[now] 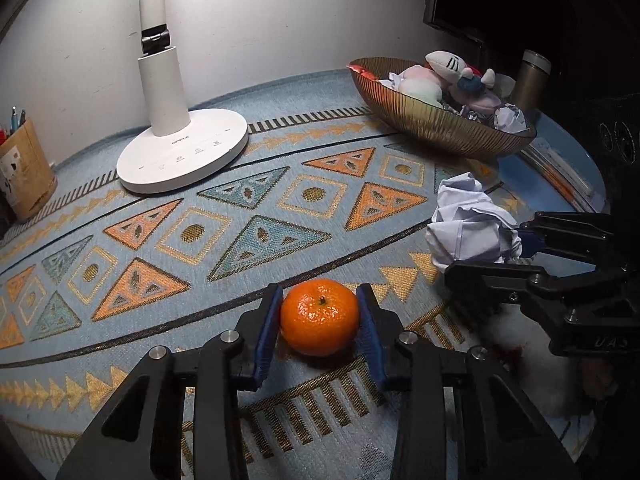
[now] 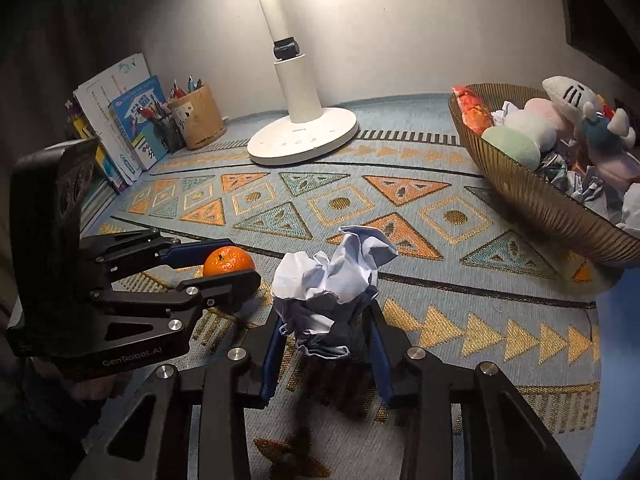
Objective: Organize objects
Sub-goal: 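Grasp the orange with the left gripper while the right grasps the paper ball, then drop the orange into the bowl with the left gripper while the right drops the paper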
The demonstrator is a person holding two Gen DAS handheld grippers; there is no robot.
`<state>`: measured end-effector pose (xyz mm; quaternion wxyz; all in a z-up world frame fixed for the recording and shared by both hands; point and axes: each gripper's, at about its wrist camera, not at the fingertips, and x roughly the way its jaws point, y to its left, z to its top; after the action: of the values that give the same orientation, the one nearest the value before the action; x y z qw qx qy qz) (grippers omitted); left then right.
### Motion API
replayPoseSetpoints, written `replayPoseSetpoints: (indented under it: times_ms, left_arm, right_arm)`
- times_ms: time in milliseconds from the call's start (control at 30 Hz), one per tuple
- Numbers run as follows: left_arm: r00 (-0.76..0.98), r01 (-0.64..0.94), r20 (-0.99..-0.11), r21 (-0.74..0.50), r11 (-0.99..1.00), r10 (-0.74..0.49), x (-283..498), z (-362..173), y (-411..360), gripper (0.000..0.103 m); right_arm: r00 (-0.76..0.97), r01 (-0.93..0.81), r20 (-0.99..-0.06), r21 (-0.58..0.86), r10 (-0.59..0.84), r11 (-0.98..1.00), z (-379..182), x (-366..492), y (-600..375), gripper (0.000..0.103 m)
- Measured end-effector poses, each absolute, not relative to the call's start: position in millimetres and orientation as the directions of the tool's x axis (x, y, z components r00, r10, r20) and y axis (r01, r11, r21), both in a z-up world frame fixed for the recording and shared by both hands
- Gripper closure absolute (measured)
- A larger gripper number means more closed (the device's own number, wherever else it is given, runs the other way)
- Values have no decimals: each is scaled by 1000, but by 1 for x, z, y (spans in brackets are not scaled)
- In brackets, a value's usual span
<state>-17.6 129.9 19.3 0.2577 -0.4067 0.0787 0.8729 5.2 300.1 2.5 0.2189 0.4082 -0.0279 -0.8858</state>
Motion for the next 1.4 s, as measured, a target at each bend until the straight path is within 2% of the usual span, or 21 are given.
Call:
replayPoseSetpoints:
  times_ms: [200, 333, 500, 733, 1000, 1033, 1067, 1100, 1133, 1167, 1400]
  left_arm:
    - [-562, -559, -693, -84, -825, 452, -23, 60, 164, 68]
    - [-582, -596, -656, -58, -801, 481, -41, 87, 205, 68]
    - [-580, -608, -621, -99, -787, 527, -80, 107, 247, 68]
    - [-591, -579, -588, -168, -798, 552, -149, 130, 281, 68]
    - [-567, -581, -616, -171, -796, 546, -194, 112, 312, 68]
    - [-557, -584, -619, -181, -791, 554, -197, 108, 314, 65]
    - [-543, -589, -623, -195, -784, 563, -199, 105, 316, 50]
    - [-539, -585, -627, -201, -786, 562, -201, 103, 317, 41]
    - [-546, -577, -623, -204, -790, 560, -201, 102, 317, 23]
    - [-553, -578, -610, -208, -789, 567, -200, 102, 315, 17]
    - [-561, -557, -592, -248, -793, 579, -188, 109, 284, 17]
  right_arm:
    - [-682, 299, -611, 270, -403, -915, 47, 14, 362, 66]
    - [-775, 220, -553, 219, -307, -951, 89, 13, 414, 66]
    - [-829, 75, -528, 217, -182, -973, 121, -15, 477, 66]
    - [-820, -38, -552, 318, -152, -947, 124, -78, 529, 66]
    - [-766, -105, -615, 404, -185, -909, 98, -144, 538, 64]
    - [-763, -110, -618, 412, -189, -904, 96, -149, 539, 61]
    - [-759, -113, -621, 422, -196, -899, 93, -153, 541, 53]
    - [-757, -119, -622, 434, -201, -893, 92, -156, 543, 42]
    - [-758, -128, -620, 444, -201, -887, 90, -157, 545, 39]
    - [-763, -128, -614, 451, -203, -884, 90, -156, 547, 39]
    - [-776, -93, -594, 440, -211, -893, 101, -132, 543, 39]
